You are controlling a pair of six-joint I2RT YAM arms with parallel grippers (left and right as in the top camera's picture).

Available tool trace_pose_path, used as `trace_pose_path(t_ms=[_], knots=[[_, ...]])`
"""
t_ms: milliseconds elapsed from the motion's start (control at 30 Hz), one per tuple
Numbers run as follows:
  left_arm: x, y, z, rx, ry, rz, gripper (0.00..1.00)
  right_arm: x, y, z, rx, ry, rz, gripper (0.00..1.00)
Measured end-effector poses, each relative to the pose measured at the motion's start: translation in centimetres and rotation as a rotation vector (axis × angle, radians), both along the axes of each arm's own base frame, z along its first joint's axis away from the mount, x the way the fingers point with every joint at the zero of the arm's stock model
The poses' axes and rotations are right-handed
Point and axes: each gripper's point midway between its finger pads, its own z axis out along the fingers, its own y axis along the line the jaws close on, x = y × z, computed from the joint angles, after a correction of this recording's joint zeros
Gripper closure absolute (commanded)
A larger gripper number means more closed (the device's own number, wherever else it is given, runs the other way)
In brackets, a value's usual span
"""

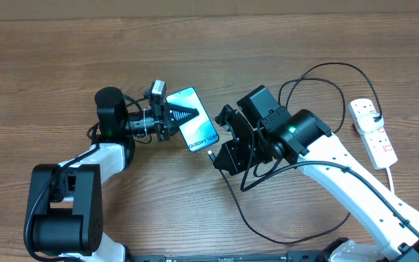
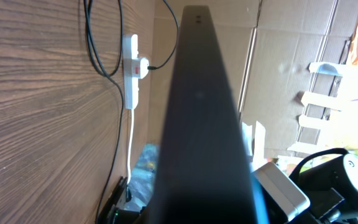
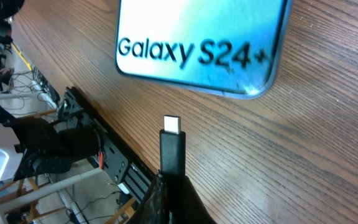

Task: Plug charger to phone and switch on socket
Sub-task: 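Carry the cable plug to the phone's bottom port held by left gripper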

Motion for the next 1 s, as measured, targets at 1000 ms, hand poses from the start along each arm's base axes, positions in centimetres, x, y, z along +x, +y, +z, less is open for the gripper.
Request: trace_pose_path(t_ms=[1000], knots=[[-0.64,-0.91,0.03,-0.010,0.054,-0.031,0.96,0.12,0.09,0.06,0.001,0.033,-0.050,0.96]])
